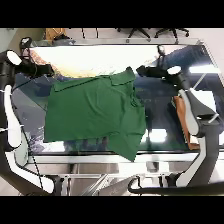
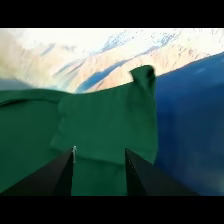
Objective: Fold the shirts.
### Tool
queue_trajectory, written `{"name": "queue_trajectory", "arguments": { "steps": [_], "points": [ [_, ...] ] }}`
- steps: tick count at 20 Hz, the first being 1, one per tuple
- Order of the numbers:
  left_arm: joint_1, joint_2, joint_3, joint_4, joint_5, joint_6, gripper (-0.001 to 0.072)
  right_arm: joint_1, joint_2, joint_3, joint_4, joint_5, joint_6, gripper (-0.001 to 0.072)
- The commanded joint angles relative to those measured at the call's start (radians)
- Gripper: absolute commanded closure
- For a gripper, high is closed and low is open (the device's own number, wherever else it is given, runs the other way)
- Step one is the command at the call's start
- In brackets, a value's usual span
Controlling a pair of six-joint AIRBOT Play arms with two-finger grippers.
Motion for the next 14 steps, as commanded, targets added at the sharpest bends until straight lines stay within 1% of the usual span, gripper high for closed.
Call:
{"name": "queue_trajectory", "arguments": {
  "steps": [1, 2, 3, 4, 7, 10, 11, 12, 14],
  "points": [
    [0.065, 0.105, -0.107, 0.000, -0.196, -0.033, 0.0019, -0.131, 0.087, -0.003, -0.074, 0.357, 0.143, 0.0352],
    [0.091, 0.155, -0.195, 0.000, -0.230, -0.033, 0.0045, -0.169, 0.105, -0.013, -0.074, 0.454, 0.155, 0.0406],
    [0.115, 0.216, -0.308, 0.000, -0.247, -0.029, 0.0147, -0.198, 0.121, -0.035, -0.074, 0.526, 0.157, 0.0468],
    [0.135, 0.278, -0.428, 0.000, -0.253, -0.018, 0.0234, -0.219, 0.134, -0.068, -0.074, 0.563, 0.163, 0.0468],
    [0.186, 0.464, -0.802, 0.008, -0.233, 0.019, 0.0236, -0.252, 0.188, -0.229, -0.075, 0.644, 0.184, 0.0468],
    [0.250, 0.587, -1.085, 0.040, -0.155, 0.024, 0.0235, -0.259, 0.303, -0.475, -0.101, 0.654, 0.183, 0.0468],
    [0.275, 0.608, -1.145, 0.039, -0.128, 0.040, 0.0223, -0.262, 0.355, -0.557, -0.124, 0.653, 0.184, 0.0468],
    [0.302, 0.620, -1.184, 0.039, -0.101, 0.050, 0.0194, -0.263, 0.407, -0.629, -0.146, 0.652, 0.193, 0.0468],
    [0.349, 0.628, -1.225, 0.021, -0.027, 0.050, 0.0195, -0.262, 0.527, -0.766, -0.199, 0.594, 0.222, 0.0468]
  ]
}}
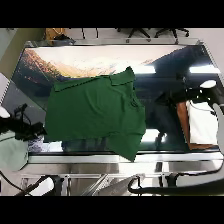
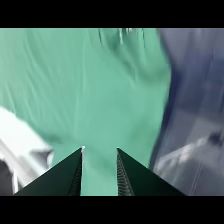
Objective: Fold the shirts.
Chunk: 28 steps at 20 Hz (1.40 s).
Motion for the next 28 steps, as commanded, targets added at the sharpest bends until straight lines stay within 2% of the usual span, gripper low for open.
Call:
{"name": "queue_trajectory", "arguments": {
  "steps": [1, 2, 4, 6, 10, 14, 17, 19, 22, 23, 24, 28],
  "points": [
    [0.080, 0.040, -0.127, -0.014, 0.108, 0.018, 0.0195, -0.005, 0.195, -0.253, -0.089, -0.077, 0.042, 0.0467],
    [0.095, 0.026, -0.122, -0.015, 0.116, 0.025, 0.0195, -0.007, 0.241, -0.308, -0.111, -0.124, 0.055, 0.0450],
    [0.115, -0.025, -0.085, -0.031, 0.103, 0.035, 0.0195, -0.006, 0.278, -0.369, -0.122, -0.152, 0.069, 0.0246],
    [0.118, -0.080, -0.035, -0.061, 0.100, 0.045, 0.0196, -0.006, 0.278, -0.393, -0.122, -0.143, 0.068, 0.0251],
    [0.113, -0.193, 0.055, -0.164, 0.113, 0.117, 0.0197, -0.005, 0.268, -0.404, -0.122, -0.151, 0.056, 0.0251],
    [0.113, -0.294, 0.103, -0.185, 0.125, 0.122, 0.0197, -0.004, 0.268, -0.404, -0.122, -0.159, 0.053, 0.0252],
    [0.113, -0.332, 0.110, -0.315, 0.124, 0.205, 0.0200, -0.004, 0.259, -0.418, -0.122, -0.184, 0.053, 0.0251],
    [0.113, -0.344, 0.110, -0.330, 0.106, 0.225, 0.0416, -0.004, 0.230, -0.437, -0.126, -0.211, 0.053, 0.0251],
    [0.114, -0.346, 0.092, -0.326, 0.073, 0.252, 0.0417, -0.004, 0.150, -0.447, -0.126, -0.251, 0.052, 0.0251],
    [0.114, -0.346, 0.081, -0.318, 0.071, 0.251, 0.0462, -0.003, 0.119, -0.447, -0.124, -0.259, 0.042, 0.0251],
    [0.114, -0.346, 0.071, -0.309, 0.069, 0.253, 0.0700, 0.004, 0.091, -0.447, -0.122, -0.266, 0.037, 0.0251],
    [0.114, -0.345, 0.058, -0.310, 0.065, 0.260, 0.0691, 0.103, 0.005, -0.447, -0.101, -0.280, 0.025, 0.0251]
  ]
}}
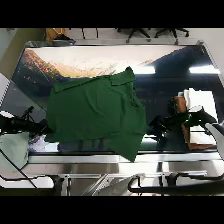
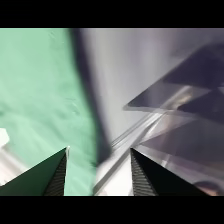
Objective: Fold the shirts.
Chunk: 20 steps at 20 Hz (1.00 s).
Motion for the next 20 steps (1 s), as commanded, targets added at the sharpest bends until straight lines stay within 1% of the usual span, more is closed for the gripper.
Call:
{"name": "queue_trajectory", "arguments": {
  "steps": [1, 2, 3, 4, 5, 6, 7, 8, 9, 10, 12, 14, 15, 17, 18, 20],
  "points": [
    [0.001, 0.000, -0.009, 0.007, -0.003, 0.010, 0.0692, 0.086, -0.069, -0.003, 0.012, -0.060, -0.031, 0.0251],
    [0.001, 0.000, -0.009, 0.006, -0.003, 0.010, 0.0691, 0.115, -0.074, -0.003, 0.043, -0.080, -0.047, 0.0252],
    [0.001, 0.000, -0.009, 0.006, -0.003, 0.010, 0.0691, 0.136, -0.074, -0.003, 0.070, -0.095, -0.052, 0.0287],
    [0.001, 0.000, -0.009, 0.006, -0.004, 0.010, 0.0692, 0.150, -0.073, 0.000, 0.099, -0.095, -0.071, 0.0487],
    [0.001, 0.002, -0.009, 0.002, -0.007, 0.009, 0.0692, 0.153, -0.068, 0.000, 0.141, -0.082, -0.104, 0.0613],
    [0.001, 0.012, -0.009, -0.004, -0.013, 0.010, 0.0693, 0.151, -0.052, 0.005, 0.189, -0.060, -0.135, 0.0678],
    [0.000, 0.039, -0.007, -0.007, -0.012, 0.009, 0.0694, 0.148, -0.026, 0.023, 0.215, -0.038, -0.151, 0.0696],
    [0.000, 0.080, 0.004, -0.037, -0.021, 0.014, 0.0695, 0.148, 0.017, 0.061, 0.214, -0.027, -0.154, 0.0696],
    [0.000, 0.129, 0.027, -0.095, -0.046, 0.042, 0.0695, 0.141, 0.068, 0.116, 0.215, -0.015, -0.154, 0.0696],
    [0.001, 0.189, 0.065, -0.185, -0.097, 0.082, 0.0695, 0.127, 0.122, 0.182, 0.217, -0.004, -0.154, 0.0697],
    [0.003, 0.319, 0.153, -0.398, -0.178, 0.124, 0.0695, 0.091, 0.245, 0.347, 0.220, -0.003, -0.159, 0.0697],
    [0.003, 0.473, 0.259, -0.685, -0.206, 0.158, 0.0695, 0.060, 0.360, 0.531, 0.226, -0.003, -0.193, 0.0698],
    [0.003, 0.547, 0.319, -0.817, -0.200, 0.168, 0.0695, 0.052, 0.413, 0.623, 0.225, -0.011, -0.211, 0.0697],
    [0.003, 0.666, 0.446, -0.988, -0.156, 0.170, 0.0696, 0.047, 0.498, 0.765, 0.222, -0.066, -0.233, 0.0698],
    [0.003, 0.717, 0.515, -1.027, -0.105, 0.162, 0.0696, 0.047, 0.536, 0.833, 0.222, -0.110, -0.237, 0.0698],
    [0.004, 0.796, 0.644, -1.002, 0.022, 0.096, 0.0697, 0.047, 0.578, 0.937, 0.188, -0.174, -0.236, 0.0697]
  ]
}}
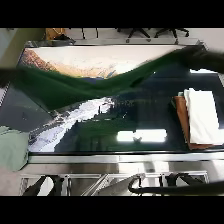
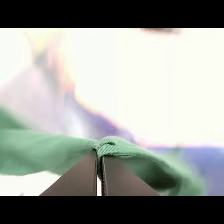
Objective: Fold the shirts.
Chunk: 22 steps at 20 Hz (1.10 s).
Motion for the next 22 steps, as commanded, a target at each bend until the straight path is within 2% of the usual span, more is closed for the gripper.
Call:
{"name": "queue_trajectory", "arguments": {
  "steps": [1, 3, 5, 7, 9, 11, 13, 15, 17, 20, 22],
  "points": [
    [0.013, 0.164, 0.219, -0.112, 0.192, -0.079, 0.0697, -0.006, 0.099, 0.220, -0.062, -0.112, -0.017, 0.0698],
    [0.080, 0.192, 0.295, 0.019, 0.231, -0.174, 0.0697, -0.006, 0.100, 0.290, -0.107, -0.131, -0.016, 0.0697],
    [0.156, 0.165, 0.324, 0.132, 0.142, -0.248, 0.0697, -0.006, 0.090, 0.298, -0.137, -0.147, -0.015, 0.0698],
    [0.182, 0.093, 0.289, 0.120, -0.007, -0.248, 0.0697, -0.006, 0.026, 0.288, -0.121, -0.086, -0.012, 0.0698],
    [0.103, 0.010, 0.194, 0.135, -0.055, -0.220, 0.0697, -0.004, -0.070, 0.237, -0.056, -0.025, -0.013, 0.0699],
    [-0.036, -0.090, 0.087, 0.239, -0.024, -0.174, 0.0697, -0.003, -0.178, 0.157, -0.027, -0.007, -0.013, 0.0699],
    [-0.166, -0.217, 0.001, 0.444, 0.077, -0.173, 0.0696, -0.002, -0.298, 0.058, -0.027, -0.024, -0.023, 0.0699],
    [-0.245, -0.388, -0.043, 0.567, 0.211, -0.174, 0.0697, -0.002, -0.451, -0.016, -0.027, -0.090, -0.060, 0.0699],
    [-0.265, -0.592, -0.023, 0.586, 0.287, -0.174, 0.0696, -0.003, -0.620, -0.019, -0.016, -0.148, -0.064, 0.0699],
    [-0.268, -0.885, 0.137, 0.575, 0.267, -0.184, 0.0697, -0.003, -0.828, 0.021, 0.062, -0.200, -0.111, 0.0699],
    [-0.274, -1.014, 0.254, 0.572, 0.251, -0.200, 0.0696, -0.005, -0.929, 0.082, 0.073, -0.203, -0.111, 0.0699]
  ]
}}
